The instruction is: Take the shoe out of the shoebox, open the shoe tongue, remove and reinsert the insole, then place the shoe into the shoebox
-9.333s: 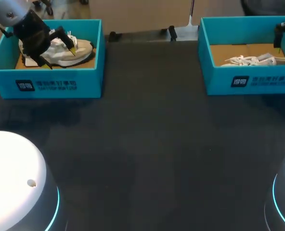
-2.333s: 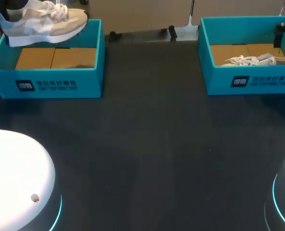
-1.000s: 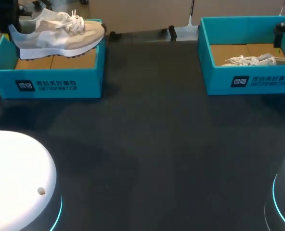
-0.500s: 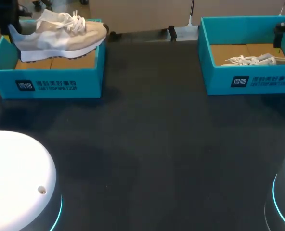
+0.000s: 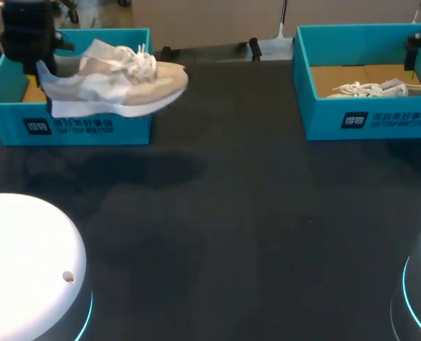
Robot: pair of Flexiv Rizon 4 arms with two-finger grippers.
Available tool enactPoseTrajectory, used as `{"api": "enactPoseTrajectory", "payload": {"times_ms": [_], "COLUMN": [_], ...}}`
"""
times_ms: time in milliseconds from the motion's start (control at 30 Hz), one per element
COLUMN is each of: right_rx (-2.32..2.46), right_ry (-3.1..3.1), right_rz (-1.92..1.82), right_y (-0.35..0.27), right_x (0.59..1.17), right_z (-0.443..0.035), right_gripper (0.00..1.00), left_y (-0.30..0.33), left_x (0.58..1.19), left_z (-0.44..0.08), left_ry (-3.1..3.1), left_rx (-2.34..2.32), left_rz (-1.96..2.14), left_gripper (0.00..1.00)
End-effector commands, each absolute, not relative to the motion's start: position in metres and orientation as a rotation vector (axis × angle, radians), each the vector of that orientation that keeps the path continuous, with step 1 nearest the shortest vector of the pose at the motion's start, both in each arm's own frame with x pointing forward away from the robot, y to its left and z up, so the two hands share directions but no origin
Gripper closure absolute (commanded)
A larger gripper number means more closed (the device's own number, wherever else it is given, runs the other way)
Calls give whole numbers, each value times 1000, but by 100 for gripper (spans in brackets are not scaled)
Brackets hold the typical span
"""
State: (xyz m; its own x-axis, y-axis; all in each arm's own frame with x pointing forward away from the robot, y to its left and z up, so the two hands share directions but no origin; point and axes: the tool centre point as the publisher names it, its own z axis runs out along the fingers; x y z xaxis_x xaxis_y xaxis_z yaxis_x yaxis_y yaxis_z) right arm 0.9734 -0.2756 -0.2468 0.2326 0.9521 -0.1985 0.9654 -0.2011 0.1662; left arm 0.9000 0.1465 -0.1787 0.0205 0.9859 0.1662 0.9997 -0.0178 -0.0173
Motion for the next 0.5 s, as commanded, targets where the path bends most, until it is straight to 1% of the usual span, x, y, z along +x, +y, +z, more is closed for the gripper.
{"api": "enactPoseTrajectory", "payload": {"times_ms": [33,500], "right_rx": [2252,2252], "right_ry": [1799,1799], "right_rz": [-73,-73], "right_y": [-276,-276], "right_x": [973,973], "right_z": [-247,-247], "right_gripper": [0,0], "left_y": [129,129], "left_x": [879,879], "left_z": [-172,-172], "left_ry": [-2114,-2114], "left_rx": [-2140,-2140], "left_rz": [-233,-233], "left_gripper": [100,100]}}
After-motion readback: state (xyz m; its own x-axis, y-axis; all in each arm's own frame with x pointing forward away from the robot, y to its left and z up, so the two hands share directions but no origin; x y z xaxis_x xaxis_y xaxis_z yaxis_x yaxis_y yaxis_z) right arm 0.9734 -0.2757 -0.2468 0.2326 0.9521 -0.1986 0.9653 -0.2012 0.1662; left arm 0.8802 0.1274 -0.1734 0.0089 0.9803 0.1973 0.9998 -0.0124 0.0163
